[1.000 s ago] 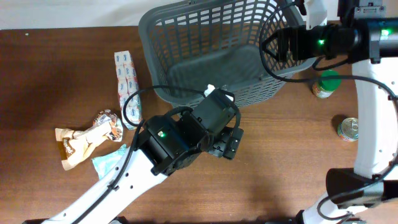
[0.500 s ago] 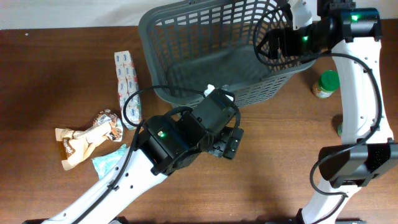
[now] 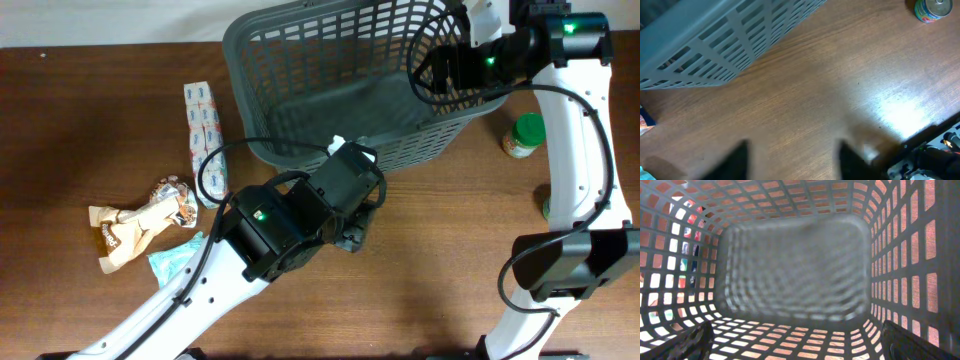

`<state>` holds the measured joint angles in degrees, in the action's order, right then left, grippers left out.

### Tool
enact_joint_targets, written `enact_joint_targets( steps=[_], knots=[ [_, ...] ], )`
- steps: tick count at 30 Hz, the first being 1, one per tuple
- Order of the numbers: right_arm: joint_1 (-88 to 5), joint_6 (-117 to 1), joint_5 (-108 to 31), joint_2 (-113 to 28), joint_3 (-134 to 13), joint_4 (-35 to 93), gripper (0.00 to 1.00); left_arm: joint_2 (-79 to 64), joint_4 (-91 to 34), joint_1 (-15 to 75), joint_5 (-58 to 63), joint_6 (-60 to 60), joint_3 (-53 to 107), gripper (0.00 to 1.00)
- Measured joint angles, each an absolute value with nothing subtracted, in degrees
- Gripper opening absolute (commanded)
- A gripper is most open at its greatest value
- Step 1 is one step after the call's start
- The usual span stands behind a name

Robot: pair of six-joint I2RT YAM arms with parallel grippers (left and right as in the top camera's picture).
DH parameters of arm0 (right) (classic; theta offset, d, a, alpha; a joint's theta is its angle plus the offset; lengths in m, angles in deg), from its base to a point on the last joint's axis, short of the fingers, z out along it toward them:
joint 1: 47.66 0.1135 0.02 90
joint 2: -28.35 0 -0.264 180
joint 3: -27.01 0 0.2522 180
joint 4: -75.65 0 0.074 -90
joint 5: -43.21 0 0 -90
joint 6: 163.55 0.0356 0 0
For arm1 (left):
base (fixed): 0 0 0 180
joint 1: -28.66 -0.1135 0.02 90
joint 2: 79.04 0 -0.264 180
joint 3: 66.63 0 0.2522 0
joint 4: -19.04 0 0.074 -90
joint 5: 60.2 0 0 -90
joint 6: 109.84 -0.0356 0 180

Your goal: Pack container

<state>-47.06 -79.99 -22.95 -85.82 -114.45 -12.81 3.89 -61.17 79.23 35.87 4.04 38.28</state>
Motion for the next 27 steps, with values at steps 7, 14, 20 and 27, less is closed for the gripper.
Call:
enact_joint_targets(
  steps=[7, 14, 20, 27],
  knots=[
    [-47.1, -79.9, -23.7, -85.8, -114.5, -12.6, 0.12, 3.9, -60.9, 79.2, 37.4, 4.1, 38.3, 0.02],
    [-47.1, -75.5, -28.7, -85.8, -114.5, -12.5, 0.04, 4.9, -58.3, 79.2, 39.0, 4.2, 38.3, 0.02],
    [-47.0, -71.6, -34.6, -85.8, -114.5, -14.2, 0.04, 8.2, -57.2, 79.2, 43.4, 6.0, 38.3, 0.02],
    [-46.3, -70.5, -40.2, -85.8, -114.5, -16.7, 0.04, 11.7, -57.0, 79.2, 45.3, 7.1, 38.3, 0.02]
  ],
)
